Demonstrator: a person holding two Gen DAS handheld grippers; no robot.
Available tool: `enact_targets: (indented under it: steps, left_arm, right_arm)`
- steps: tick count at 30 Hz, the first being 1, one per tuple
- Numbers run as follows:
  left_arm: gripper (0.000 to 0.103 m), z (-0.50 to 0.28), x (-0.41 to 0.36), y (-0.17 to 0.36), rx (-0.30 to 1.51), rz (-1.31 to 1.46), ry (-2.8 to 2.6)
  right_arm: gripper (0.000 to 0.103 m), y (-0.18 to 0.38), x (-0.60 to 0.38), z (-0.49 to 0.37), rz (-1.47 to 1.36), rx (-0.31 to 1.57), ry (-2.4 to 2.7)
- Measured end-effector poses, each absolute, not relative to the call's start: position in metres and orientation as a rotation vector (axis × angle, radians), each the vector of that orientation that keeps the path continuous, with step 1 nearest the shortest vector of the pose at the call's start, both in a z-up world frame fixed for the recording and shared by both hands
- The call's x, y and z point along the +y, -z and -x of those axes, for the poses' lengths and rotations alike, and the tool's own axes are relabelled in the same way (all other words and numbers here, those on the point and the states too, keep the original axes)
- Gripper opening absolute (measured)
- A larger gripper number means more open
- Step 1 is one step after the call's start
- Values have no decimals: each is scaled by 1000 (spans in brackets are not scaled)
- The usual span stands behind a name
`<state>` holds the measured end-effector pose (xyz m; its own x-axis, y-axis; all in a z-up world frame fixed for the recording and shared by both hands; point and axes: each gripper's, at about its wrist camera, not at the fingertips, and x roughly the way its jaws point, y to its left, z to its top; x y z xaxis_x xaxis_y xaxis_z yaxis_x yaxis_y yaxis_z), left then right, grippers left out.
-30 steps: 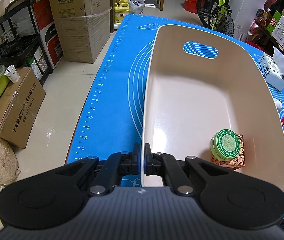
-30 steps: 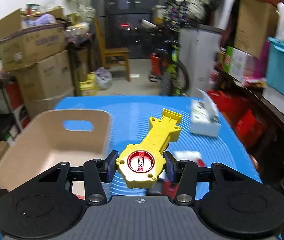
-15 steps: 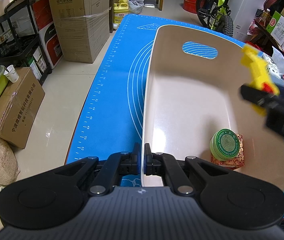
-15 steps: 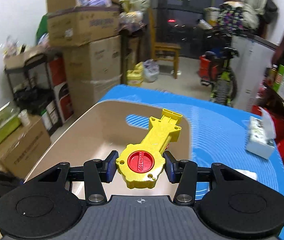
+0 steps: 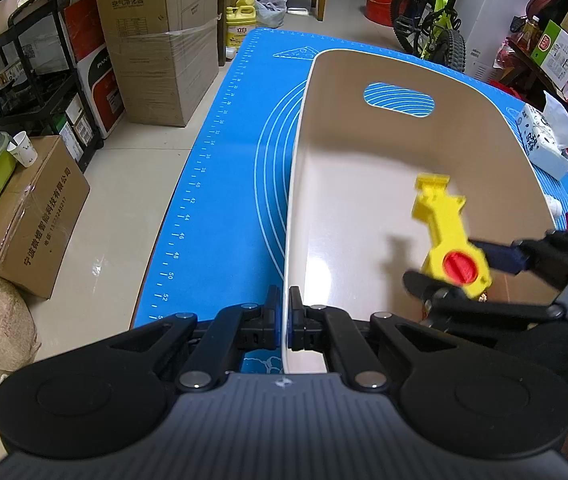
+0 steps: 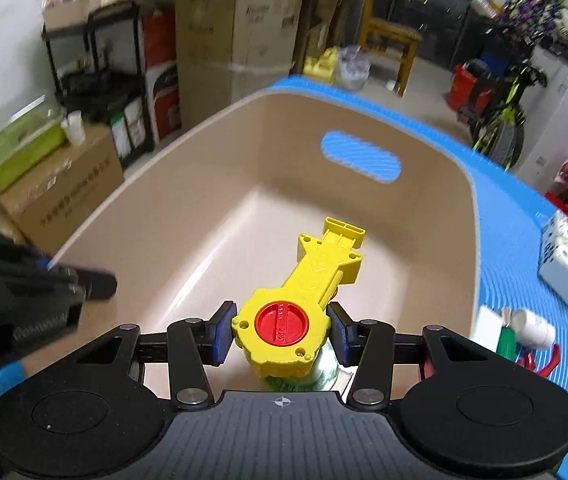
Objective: Organize rigid objects
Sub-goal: 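Carry the yellow toy into the bin and release it with the right tool, then grasp the red action figure with the right tool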
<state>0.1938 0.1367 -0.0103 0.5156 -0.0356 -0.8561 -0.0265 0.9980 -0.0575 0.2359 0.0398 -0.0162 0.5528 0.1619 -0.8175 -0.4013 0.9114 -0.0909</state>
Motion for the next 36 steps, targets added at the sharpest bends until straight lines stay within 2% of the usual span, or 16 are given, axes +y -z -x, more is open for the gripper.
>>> enact_targets:
  steps: [7, 9, 18, 29, 36]
  left_arm:
    - [5, -193, 137, 10, 1030, 65, 6]
    - [5, -193, 137, 10, 1030, 65, 7]
    - [5, -193, 137, 10, 1030, 67, 8]
    - [5, -193, 139, 9, 1031, 71, 11]
    - [5, -193, 140, 9, 1031, 71, 10]
  right_arm:
    - [53, 23, 41, -236, 304, 988, -336]
    - [59, 21, 40, -239, 285, 993, -338]
    - [69, -7, 18, -238, 202, 899, -326]
    - [74, -38, -55, -237, 44, 816, -188]
    - [74, -27, -112, -238, -21, 827, -39]
